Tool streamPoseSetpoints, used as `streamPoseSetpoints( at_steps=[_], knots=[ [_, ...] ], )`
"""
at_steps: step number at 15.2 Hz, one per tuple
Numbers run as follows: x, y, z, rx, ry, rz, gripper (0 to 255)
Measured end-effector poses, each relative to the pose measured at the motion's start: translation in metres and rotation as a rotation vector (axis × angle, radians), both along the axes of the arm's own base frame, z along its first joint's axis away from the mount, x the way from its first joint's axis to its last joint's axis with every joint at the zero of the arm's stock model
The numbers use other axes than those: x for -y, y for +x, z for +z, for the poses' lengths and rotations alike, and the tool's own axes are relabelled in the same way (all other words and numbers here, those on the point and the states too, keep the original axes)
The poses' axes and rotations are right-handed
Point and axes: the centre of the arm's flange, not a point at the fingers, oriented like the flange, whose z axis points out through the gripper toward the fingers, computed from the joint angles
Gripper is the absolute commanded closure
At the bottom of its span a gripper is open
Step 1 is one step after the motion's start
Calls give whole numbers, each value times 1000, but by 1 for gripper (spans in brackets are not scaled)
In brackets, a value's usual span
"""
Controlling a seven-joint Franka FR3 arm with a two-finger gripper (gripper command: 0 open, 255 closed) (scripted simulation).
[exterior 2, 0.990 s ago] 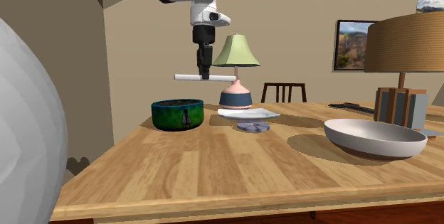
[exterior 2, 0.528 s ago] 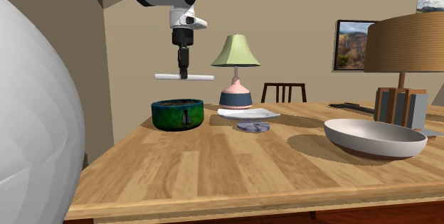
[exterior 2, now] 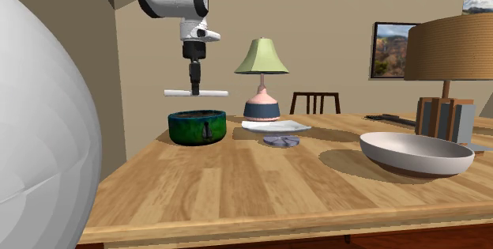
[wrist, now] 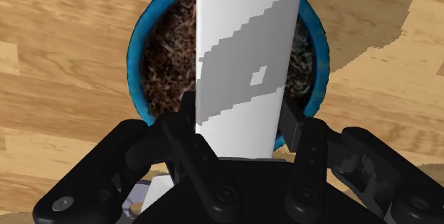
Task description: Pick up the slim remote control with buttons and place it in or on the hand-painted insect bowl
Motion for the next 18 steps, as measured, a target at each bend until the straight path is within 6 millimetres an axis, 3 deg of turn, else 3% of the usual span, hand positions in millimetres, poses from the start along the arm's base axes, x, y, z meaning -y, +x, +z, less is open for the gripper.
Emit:
streamPoseSetpoints(
  at_steps=[8, 15, 16, 18],
  knots=[
    [0, 0, -43, 0, 0, 0, 255],
    [1, 0, -50, 0, 0, 0, 255],
    [1, 0, -50, 1, 0, 0, 0],
    [0, 0, -49, 1, 0, 0, 0]
  ],
)
